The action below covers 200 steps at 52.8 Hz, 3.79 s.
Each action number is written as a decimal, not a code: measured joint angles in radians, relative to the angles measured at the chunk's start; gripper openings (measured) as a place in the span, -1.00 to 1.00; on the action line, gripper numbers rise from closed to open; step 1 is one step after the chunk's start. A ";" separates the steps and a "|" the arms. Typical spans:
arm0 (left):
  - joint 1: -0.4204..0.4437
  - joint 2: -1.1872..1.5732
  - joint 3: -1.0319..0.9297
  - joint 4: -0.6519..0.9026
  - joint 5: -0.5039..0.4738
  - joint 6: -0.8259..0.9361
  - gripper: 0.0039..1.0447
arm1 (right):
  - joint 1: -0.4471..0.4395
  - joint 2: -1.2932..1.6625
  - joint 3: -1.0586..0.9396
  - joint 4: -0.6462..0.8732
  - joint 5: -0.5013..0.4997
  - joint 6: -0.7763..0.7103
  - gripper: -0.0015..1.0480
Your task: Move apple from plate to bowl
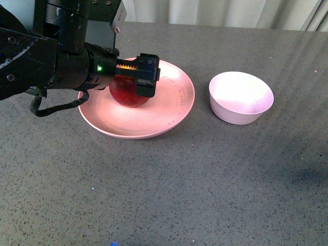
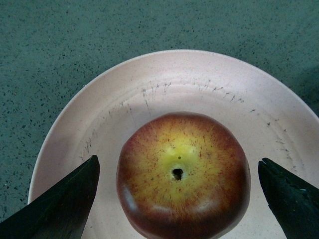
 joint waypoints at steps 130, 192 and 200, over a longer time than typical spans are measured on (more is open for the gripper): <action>-0.335 0.193 0.485 -0.261 -0.021 0.015 0.46 | 0.000 0.000 0.000 0.000 0.000 0.000 0.83; -0.334 0.221 0.478 -0.263 -0.011 -0.019 0.83 | 0.000 0.000 0.000 0.000 0.000 0.000 0.83; -0.341 0.154 0.397 -0.227 -0.011 -0.031 0.83 | 0.000 0.000 0.000 0.000 0.000 0.000 0.83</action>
